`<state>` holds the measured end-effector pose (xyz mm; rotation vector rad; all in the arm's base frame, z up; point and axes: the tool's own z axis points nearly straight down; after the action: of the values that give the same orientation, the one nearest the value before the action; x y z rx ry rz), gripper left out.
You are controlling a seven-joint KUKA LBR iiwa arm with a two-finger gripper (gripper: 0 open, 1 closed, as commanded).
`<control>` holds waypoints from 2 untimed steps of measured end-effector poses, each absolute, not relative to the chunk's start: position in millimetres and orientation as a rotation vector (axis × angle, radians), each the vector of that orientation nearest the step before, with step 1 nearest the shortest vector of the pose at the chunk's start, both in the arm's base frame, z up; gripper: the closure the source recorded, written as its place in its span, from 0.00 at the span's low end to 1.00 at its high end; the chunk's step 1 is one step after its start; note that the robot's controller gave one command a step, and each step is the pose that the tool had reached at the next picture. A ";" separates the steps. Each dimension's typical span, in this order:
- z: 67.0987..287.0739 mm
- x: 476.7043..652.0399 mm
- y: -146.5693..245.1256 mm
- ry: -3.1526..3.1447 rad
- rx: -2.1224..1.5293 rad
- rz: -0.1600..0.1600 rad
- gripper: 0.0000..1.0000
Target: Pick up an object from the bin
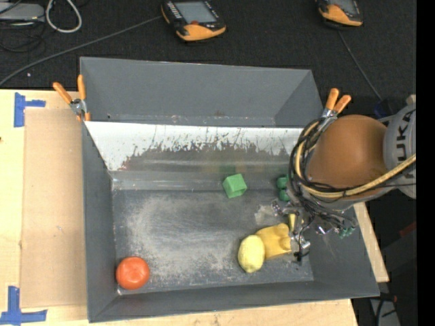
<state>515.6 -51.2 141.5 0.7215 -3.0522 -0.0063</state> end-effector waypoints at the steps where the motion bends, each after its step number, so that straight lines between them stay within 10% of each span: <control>1: 64.9 529.7 -62.0 -3.048 0.725 -0.009 0.00; 2: 69.5 533.1 -60.1 -2.957 1.073 -0.002 1.00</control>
Offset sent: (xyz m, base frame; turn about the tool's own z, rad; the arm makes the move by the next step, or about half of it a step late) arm 0.0177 -0.0100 -0.0715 -0.2324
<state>533.1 -60.1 69.5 1.0727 -2.9572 -0.0022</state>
